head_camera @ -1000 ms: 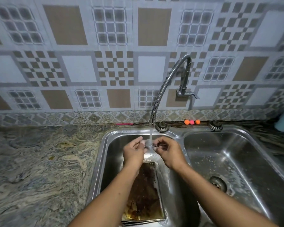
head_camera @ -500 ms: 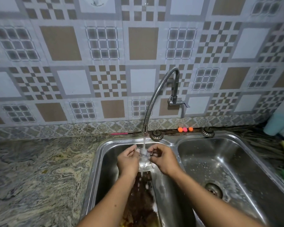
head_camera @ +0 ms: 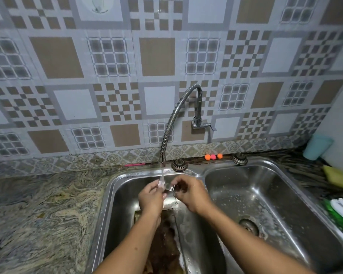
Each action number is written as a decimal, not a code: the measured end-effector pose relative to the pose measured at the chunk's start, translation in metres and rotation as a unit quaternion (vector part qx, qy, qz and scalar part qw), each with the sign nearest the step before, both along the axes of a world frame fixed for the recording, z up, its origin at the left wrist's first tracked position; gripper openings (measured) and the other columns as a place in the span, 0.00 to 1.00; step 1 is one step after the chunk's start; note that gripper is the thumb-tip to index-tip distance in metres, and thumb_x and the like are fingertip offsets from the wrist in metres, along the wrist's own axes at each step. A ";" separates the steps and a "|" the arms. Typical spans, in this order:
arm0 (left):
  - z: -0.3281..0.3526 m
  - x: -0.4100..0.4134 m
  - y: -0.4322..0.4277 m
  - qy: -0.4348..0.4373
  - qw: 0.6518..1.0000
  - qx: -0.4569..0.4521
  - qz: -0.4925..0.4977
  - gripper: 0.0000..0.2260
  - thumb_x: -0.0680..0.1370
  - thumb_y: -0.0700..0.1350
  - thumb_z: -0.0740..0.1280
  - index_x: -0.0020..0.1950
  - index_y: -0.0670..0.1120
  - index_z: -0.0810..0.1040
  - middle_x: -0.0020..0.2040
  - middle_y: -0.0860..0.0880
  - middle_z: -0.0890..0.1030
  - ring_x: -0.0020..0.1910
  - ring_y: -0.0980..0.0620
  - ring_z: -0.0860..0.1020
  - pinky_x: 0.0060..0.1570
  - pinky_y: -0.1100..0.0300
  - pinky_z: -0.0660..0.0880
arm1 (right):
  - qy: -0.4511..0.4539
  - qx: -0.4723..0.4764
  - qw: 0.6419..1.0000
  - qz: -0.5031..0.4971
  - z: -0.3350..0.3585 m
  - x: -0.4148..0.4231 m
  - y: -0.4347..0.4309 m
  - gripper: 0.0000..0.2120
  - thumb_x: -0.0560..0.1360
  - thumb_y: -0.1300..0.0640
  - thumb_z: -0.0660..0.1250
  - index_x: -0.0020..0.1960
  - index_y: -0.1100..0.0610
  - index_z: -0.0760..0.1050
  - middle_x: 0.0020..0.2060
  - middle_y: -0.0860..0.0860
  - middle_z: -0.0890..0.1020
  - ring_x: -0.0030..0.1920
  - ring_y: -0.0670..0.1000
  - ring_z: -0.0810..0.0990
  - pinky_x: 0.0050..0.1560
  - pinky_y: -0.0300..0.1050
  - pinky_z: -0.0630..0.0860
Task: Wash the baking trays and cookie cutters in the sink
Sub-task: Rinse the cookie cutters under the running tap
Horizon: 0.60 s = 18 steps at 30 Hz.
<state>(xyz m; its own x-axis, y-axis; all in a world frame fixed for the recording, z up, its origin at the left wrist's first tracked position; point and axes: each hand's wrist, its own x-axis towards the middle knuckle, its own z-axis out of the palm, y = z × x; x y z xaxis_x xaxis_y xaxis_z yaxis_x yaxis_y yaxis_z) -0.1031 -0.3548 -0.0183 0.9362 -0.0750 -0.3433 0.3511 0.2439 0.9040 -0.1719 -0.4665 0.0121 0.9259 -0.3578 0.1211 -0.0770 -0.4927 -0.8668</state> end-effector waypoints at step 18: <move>-0.009 -0.070 -0.092 -0.038 0.970 0.104 -0.216 0.04 0.78 0.36 0.71 0.44 0.41 0.82 0.34 0.42 0.83 0.33 0.44 0.81 0.37 0.55 0.79 | 0.108 0.189 0.971 -0.102 0.011 -0.099 -0.139 0.09 0.73 0.67 0.74 0.52 0.64 0.78 0.38 0.59 0.84 0.38 0.55 0.83 0.37 0.45 0.77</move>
